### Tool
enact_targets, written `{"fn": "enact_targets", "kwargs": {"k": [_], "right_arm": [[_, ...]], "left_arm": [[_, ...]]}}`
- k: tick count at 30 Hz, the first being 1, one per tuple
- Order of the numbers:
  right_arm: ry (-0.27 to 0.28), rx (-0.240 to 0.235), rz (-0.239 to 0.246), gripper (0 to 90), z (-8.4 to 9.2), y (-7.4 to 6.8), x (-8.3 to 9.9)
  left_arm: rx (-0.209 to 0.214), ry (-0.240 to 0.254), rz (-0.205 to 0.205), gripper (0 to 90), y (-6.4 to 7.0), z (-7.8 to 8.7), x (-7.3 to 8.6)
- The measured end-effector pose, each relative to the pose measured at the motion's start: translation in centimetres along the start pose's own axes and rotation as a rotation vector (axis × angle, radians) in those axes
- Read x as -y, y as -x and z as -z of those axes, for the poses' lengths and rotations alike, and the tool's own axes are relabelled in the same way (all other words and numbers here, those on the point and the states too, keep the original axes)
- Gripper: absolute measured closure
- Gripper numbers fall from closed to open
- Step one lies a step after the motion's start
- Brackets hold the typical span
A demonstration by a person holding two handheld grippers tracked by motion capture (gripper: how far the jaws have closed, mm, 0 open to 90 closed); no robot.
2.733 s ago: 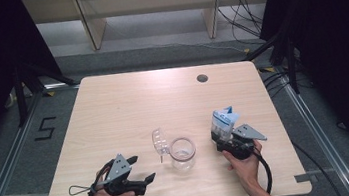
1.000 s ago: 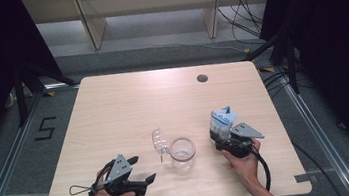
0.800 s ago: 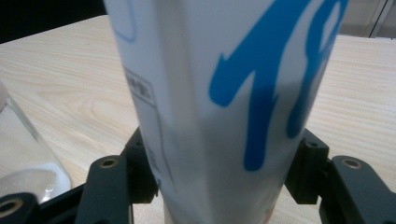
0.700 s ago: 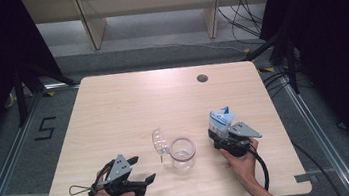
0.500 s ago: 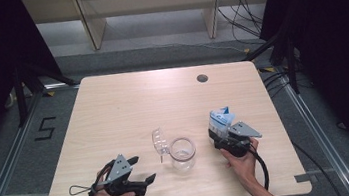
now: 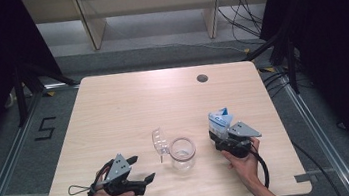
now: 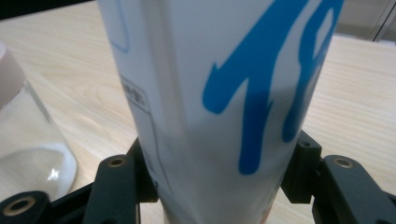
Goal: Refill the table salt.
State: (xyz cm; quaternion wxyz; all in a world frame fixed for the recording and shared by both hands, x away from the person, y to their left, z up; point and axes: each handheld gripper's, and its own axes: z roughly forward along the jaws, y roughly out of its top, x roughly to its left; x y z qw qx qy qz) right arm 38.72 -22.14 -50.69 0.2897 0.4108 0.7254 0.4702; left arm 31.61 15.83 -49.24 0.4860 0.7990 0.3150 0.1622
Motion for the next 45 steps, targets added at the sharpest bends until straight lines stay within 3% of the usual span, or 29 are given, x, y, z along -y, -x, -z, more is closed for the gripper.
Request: {"fn": "enact_targets", "kwargs": {"k": [6, 11, 12, 13, 15, 17, 18, 19, 23, 24, 29, 36, 44, 45], "right_arm": [[-0.026, -0.022, 0.069, 45.7, 0.8, -0.7, -0.2], [-0.021, -0.018, 0.085, 45.9, 1.2, -0.8, -0.3], [-0.041, -0.024, 0.057, 46.0, 1.3, -1.3, -0.3], [-0.039, -0.031, 0.095, 46.0, 1.3, -1.0, -0.4], [-0.019, -0.019, 0.117, 46.0, 1.3, -0.9, -0.4], [-0.018, -0.025, 0.111, 46.0, 1.4, -1.0, -0.5], [-0.017, -0.019, 0.136, 46.0, 1.5, -1.1, -0.5], [-0.021, -0.017, 0.148, 46.0, 1.6, -1.1, -0.6], [-0.036, -0.032, 0.149, 46.0, 1.9, -1.3, -0.7], [-0.018, -0.001, 0.188, 46.0, 2.0, -1.3, -0.7], [-0.024, -0.002, 0.238, 46.0, 2.4, -1.7, -1.0], [-0.037, 0.014, 0.348, 46.0, 3.0, -2.6, -1.0], [-0.032, 0.029, 0.361, 46.1, 3.2, -2.4, -1.1], [-0.033, 0.032, 0.365, 46.1, 3.2, -2.4, -1.1]], "left_arm": [[-0.001, 0.0, 0.002, 16.4, 0.0, 0.0, 0.0], [0.0, -0.001, 0.001, 16.4, 0.0, 0.0, 0.0], [0.0, 0.0, 0.001, 16.5, 0.0, 0.0, 0.0], [0.001, 0.0, 0.001, 16.4, 0.0, 0.0, 0.0], [-0.004, -0.01, -0.01, 16.4, -0.1, 0.0, 0.0], [-0.006, -0.019, -0.021, 16.4, -0.2, 0.1, 0.0], [-0.007, -0.02, -0.022, 16.4, -0.2, 0.0, 0.0], [0.0, -0.004, 0.0, 16.4, -0.1, 0.0, 0.0], [0.0, -0.006, -0.002, 16.4, -0.1, 0.0, 0.0], [0.004, -0.009, -0.006, 16.4, -0.2, 0.0, 0.0], [-0.006, -0.01, 0.002, 16.3, -0.1, -0.1, 0.1], [-0.001, -0.005, 0.003, 16.3, -0.2, -0.2, 0.0], [-0.005, -0.013, -0.01, 16.2, -0.3, -0.2, 0.0], [-0.008, -0.013, 0.004, 16.2, -0.2, -0.2, 0.1]]}}
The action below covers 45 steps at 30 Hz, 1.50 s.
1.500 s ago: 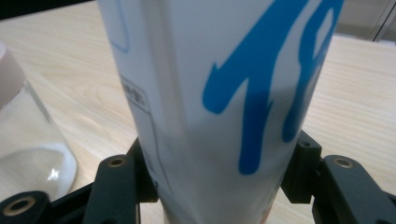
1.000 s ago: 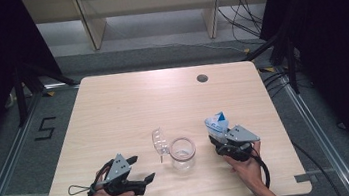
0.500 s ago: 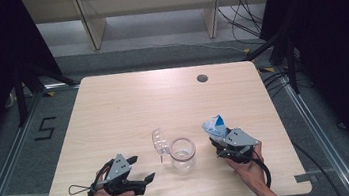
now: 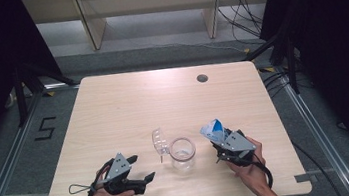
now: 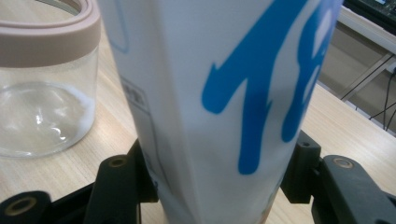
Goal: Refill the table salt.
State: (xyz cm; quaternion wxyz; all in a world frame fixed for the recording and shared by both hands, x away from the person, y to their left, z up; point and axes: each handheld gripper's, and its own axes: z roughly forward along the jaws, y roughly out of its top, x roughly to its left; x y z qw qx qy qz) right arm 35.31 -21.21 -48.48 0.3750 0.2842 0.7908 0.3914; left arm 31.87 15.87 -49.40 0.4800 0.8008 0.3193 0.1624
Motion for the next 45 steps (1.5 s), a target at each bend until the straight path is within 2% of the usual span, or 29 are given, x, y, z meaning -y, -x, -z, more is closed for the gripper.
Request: {"fn": "enact_targets", "kwargs": {"k": [4, 6, 9, 15, 23, 24, 25, 28, 30, 31, 34, 37, 43, 45], "right_arm": [[-0.007, -0.003, 0.01, 46.1, 0.0, -0.1, -0.1], [-0.016, -0.011, 0.008, 46.1, 0.1, -0.2, -0.1], [-0.016, -0.004, 0.038, 46.1, 0.2, -0.4, -0.3], [-0.02, -0.008, 0.051, 46.1, 0.2, -0.6, -0.5], [-0.015, 0.012, 0.095, 46.1, 0.2, -0.9, -0.7], [-0.03, 0.003, 0.098, 46.1, 0.2, -0.9, -0.7], [-0.024, 0.02, 0.113, 46.2, 0.1, -1.1, -0.7], [-0.025, 0.027, 0.141, 46.3, 0.1, -1.3, -0.9], [-0.025, 0.031, 0.139, 46.4, 0.1, -1.4, -0.9], [-0.031, 0.033, 0.168, 46.3, 0.1, -1.4, -1.0], [-0.031, 0.038, 0.171, 46.3, 0.0, -1.4, -1.0], [-0.041, 0.05, 0.2, 46.3, -0.1, -1.4, -1.0], [-0.046, 0.062, 0.209, 46.4, -0.2, -1.5, -1.2], [-0.048, 0.073, 0.233, 46.3, -0.3, -1.4, -1.3]], "left_arm": [[0.005, 0.001, -0.013, 16.2, -0.1, 0.0, -0.1], [0.004, 0.003, 0.002, 16.2, 0.0, -0.1, 0.0], [0.006, 0.004, -0.003, 16.2, 0.0, 0.0, -0.1], [0.006, 0.008, -0.001, 16.2, 0.0, 0.0, -0.1], [0.007, 0.01, 0.001, 16.2, 0.1, 0.0, -0.1], [0.006, 0.003, -0.003, 16.2, 0.0, 0.0, 0.0], [0.009, 0.003, -0.004, 16.2, 0.1, 0.1, 0.0], [0.008, 0.006, -0.004, 16.2, 0.1, 0.0, -0.1], [0.007, 0.008, 0.001, 16.2, 0.1, 0.0, 0.0], [0.009, 0.002, -0.005, 16.2, 0.1, 0.1, 0.0], [0.004, 0.002, -0.013, 16.1, 0.0, 0.1, -0.1], [0.005, 0.0, -0.004, 16.2, 0.1, 0.1, 0.0], [0.01, 0.0, -0.005, 16.1, 0.1, 0.0, 0.0], [0.012, 0.0, -0.008, 16.1, 0.1, 0.0, 0.0]]}}
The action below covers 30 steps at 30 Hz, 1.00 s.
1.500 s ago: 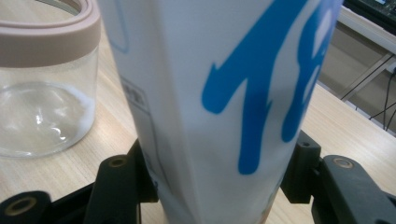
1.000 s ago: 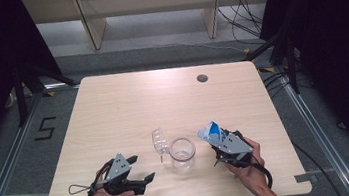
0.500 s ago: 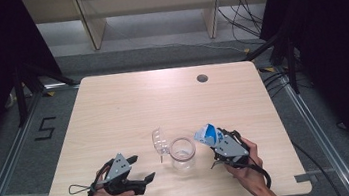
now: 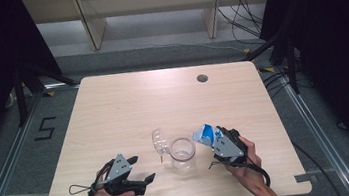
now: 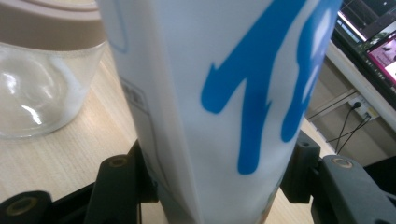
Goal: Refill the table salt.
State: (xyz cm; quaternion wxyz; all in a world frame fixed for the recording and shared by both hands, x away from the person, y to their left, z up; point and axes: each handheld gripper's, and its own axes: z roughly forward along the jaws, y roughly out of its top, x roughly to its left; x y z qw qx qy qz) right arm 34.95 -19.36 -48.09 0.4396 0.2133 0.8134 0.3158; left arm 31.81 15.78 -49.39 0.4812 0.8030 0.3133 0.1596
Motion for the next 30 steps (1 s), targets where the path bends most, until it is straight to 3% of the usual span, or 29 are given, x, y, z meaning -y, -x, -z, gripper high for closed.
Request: {"fn": "enact_targets", "kwargs": {"k": [2, 11, 16, 21, 24, 27, 28, 29, 30], "right_arm": [[0.0, 0.018, 0.047, 46.4, -0.1, -0.14, -0.12], [0.003, 0.034, 0.078, 46.7, -0.19, -0.46, -0.42], [-0.001, 0.062, 0.13, 46.7, -0.33, -0.47, -0.53], [-0.001, 0.065, 0.132, 46.7, -0.34, -0.47, -0.63], [0.002, 0.091, 0.152, 46.7, -0.45, -0.42, -0.66], [-0.002, 0.066, 0.16, 46.7, -0.44, -0.39, -0.76], [0.0, 0.075, 0.183, 46.8, -0.42, -0.29, -0.85], [0.009, 0.104, 0.175, 46.9, -0.43, -0.37, -0.8], [0.003, 0.087, 0.172, 46.9, -0.4, -0.31, -0.83]], "left_arm": [[0.001, 0.003, 0.002, 16.1, 0.06, -0.07, 0.01], [0.0, -0.004, -0.001, 16.0, 0.13, -0.11, -0.01], [0.007, 0.0, 0.0, 16.0, 0.06, -0.15, 0.02], [0.008, -0.003, -0.006, 16.0, 0.08, -0.16, 0.02], [0.003, -0.005, -0.006, 16.0, 0.08, -0.12, 0.02], [0.007, -0.004, -0.005, 16.0, 0.08, -0.16, 0.03], [0.007, -0.004, -0.005, 16.0, 0.08, -0.16, 0.03], [0.007, -0.004, -0.005, 16.0, 0.08, -0.16, 0.03], [0.008, -0.004, -0.006, 16.0, 0.07, -0.16, 0.03]]}}
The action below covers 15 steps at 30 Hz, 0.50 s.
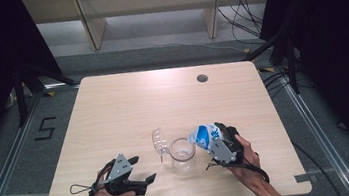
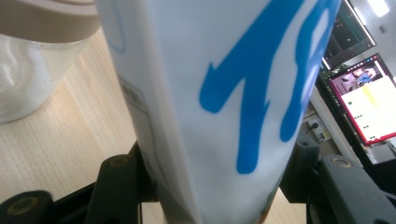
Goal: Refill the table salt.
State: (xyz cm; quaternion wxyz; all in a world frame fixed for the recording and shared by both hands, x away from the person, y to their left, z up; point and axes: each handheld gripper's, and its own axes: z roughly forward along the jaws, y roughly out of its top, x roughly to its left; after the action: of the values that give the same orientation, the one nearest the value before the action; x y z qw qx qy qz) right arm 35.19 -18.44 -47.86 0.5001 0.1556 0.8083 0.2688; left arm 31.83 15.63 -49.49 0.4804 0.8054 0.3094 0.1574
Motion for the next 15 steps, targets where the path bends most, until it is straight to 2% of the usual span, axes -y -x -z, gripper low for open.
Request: {"fn": "enact_targets", "kwargs": {"k": [3, 4, 8, 15], "right_arm": [[-0.001, 0.011, 0.004, 46.9, 0.07, 0.03, -0.03], [-0.003, -0.011, 0.0, 46.9, 0.04, 0.09, -0.04], [-0.003, 0.019, 0.013, 46.9, 0.11, 0.04, -0.06], [-0.007, 0.027, 0.045, 47.1, 0.15, -0.06, -0.16]], "left_arm": [[0.0, -0.001, 0.0, 16.0, -0.01, 0.01, 0.0], [0.0, 0.0, 0.001, 16.0, 0.0, 0.01, 0.0], [-0.003, 0.002, 0.001, 16.0, 0.04, -0.01, 0.01], [-0.002, -0.001, -0.002, 16.0, 0.04, 0.02, -0.01]]}}
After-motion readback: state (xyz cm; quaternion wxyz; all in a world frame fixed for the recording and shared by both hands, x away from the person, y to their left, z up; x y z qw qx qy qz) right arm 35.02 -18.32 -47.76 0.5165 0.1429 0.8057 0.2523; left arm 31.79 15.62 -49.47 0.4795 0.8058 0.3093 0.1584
